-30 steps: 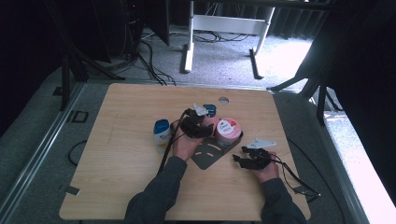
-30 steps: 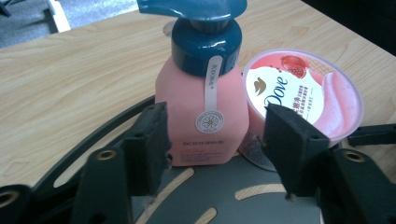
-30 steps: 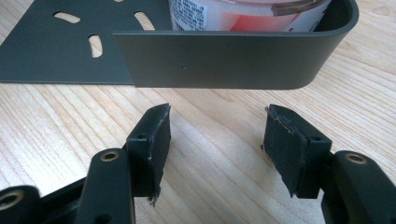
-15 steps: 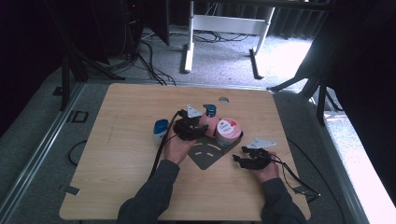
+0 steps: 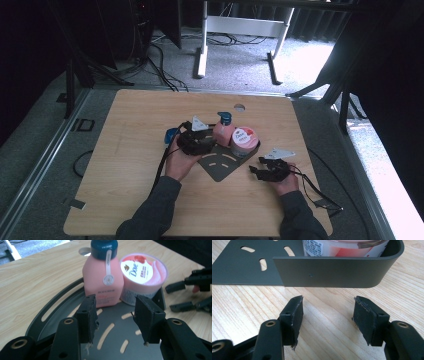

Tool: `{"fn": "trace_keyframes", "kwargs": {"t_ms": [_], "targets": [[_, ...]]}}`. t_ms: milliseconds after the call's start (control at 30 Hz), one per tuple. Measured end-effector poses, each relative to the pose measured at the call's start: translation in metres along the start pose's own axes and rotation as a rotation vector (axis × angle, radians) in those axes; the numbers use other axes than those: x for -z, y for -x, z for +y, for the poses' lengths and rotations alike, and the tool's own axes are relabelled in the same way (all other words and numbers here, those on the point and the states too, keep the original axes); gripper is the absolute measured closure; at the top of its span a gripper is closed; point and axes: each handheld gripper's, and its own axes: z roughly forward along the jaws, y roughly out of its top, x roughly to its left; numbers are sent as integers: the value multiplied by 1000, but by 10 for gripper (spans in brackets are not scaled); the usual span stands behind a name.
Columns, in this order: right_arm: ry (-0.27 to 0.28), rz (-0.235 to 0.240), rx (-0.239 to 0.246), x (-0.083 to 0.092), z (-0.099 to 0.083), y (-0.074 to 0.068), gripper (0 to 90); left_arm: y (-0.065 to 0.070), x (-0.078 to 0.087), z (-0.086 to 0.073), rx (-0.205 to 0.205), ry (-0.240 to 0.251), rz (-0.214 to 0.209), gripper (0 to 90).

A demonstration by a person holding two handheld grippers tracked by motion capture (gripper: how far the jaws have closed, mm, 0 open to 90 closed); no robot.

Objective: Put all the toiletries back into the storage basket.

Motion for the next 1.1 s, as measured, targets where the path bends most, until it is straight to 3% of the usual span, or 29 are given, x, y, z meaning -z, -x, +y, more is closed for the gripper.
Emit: {"fn": "trace_keyframes", "kwargs": {"t_ms": [200, 567, 1100], "targets": [[0, 0, 0, 0, 0, 0, 408, -2, 9, -4, -7, 4, -19, 520], [0, 0, 0, 0, 0, 0, 407, -6, 25, -14, -24, 2, -6, 520], [-1, 0, -1, 0, 0, 0, 406, -4, 52, -31, -56, 1, -22, 512]]}}
